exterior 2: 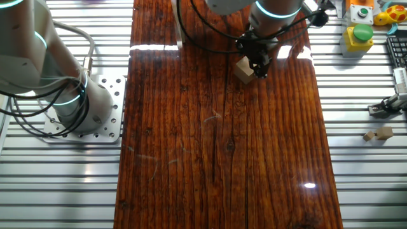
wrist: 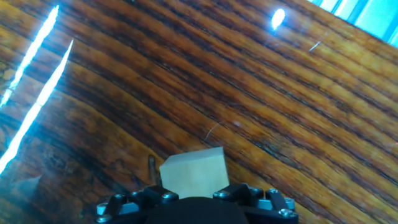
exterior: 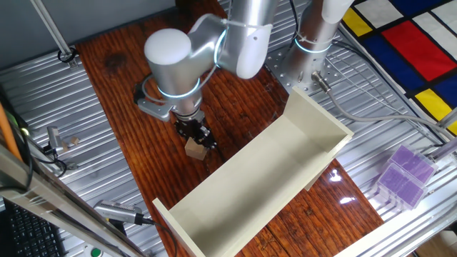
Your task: Put the object on the shelf
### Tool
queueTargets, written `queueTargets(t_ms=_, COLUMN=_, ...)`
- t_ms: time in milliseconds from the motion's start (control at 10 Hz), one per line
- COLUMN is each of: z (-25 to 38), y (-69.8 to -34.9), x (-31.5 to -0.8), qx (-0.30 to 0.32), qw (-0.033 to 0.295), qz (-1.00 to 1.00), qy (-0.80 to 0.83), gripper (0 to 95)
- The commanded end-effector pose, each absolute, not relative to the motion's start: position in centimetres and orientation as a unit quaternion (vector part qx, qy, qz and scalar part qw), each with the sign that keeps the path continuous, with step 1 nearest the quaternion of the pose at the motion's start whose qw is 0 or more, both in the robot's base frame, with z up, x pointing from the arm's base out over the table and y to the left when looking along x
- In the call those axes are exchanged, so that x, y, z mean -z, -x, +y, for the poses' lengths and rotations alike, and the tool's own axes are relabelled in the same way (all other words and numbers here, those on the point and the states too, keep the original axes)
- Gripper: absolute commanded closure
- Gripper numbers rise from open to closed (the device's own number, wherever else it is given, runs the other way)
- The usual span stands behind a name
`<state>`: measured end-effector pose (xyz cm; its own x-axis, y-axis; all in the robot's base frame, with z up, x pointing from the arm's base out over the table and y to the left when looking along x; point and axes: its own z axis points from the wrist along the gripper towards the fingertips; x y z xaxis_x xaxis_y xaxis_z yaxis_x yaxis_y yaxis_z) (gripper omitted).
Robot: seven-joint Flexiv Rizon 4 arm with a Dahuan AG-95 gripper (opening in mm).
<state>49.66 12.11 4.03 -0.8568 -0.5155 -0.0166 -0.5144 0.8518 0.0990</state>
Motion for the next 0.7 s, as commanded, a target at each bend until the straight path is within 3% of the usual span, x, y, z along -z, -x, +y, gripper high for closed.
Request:
queueTargets(t_ms=100, z=12.0, y=-49.6, x=-4.2, qx=0.052, qw=0.009, qz=-0.963, qy=-0.265, gripper=95.0)
queueTargets(t_ms=700, z=10.2, y=-49.7, x=-11.2, qx=0.058, qw=0.033, qz=-0.967, qy=-0.246, gripper=95.0)
